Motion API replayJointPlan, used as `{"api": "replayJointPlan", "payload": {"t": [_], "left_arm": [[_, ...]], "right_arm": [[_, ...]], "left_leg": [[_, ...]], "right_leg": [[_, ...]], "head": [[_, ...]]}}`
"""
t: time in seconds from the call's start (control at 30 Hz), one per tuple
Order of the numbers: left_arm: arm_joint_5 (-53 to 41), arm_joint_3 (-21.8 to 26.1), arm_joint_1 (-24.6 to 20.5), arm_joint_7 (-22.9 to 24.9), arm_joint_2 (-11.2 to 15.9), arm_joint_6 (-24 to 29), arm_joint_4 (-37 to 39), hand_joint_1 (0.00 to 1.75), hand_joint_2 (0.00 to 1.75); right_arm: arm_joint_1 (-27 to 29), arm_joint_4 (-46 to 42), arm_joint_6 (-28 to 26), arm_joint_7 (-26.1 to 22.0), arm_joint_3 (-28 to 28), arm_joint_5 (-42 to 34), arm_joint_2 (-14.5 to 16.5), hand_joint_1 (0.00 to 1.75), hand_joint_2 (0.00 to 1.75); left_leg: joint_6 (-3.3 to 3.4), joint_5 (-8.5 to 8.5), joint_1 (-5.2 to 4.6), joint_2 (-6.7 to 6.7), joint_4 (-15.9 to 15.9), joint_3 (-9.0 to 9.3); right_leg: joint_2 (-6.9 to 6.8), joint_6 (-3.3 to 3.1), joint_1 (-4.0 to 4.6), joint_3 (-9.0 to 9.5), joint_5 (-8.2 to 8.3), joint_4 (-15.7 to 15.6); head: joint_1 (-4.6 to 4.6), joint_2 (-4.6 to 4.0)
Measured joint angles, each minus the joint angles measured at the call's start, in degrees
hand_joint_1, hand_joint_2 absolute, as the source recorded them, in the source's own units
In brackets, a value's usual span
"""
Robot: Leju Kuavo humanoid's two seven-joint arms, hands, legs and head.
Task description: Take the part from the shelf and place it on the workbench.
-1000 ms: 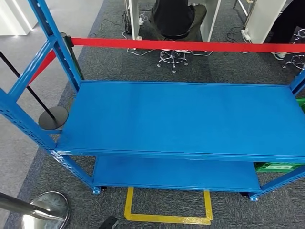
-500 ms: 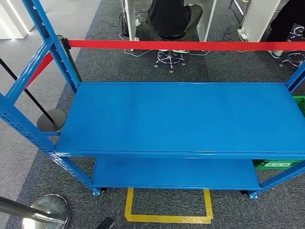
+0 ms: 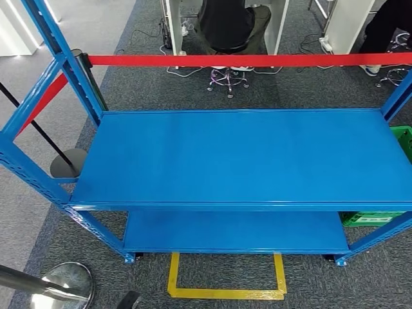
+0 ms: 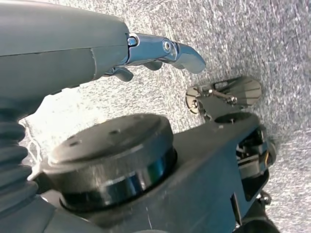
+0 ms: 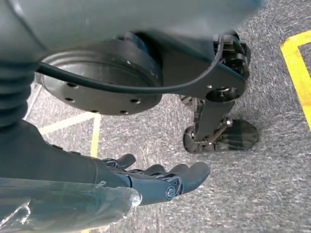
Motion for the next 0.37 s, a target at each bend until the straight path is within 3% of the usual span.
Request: {"api": "replayJointPlan", "payload": {"t": [0.37], "left_arm": [[13.6,-11.2,2.2,-0.6,2.9,0.6,-0.5,0.0,0.0]], "right_arm": [[2.0,1.4,-2.5,-1.3,11.9,-9.4,-3.1,0.0,0.0]], "left_leg": [[0.08,0.02,-0.25,0.0,0.0,-0.02]], "right_leg": [[0.02,0.23,-0.32,0.03,0.17,-0.1]], "head": [[0.0,0.0]]}}
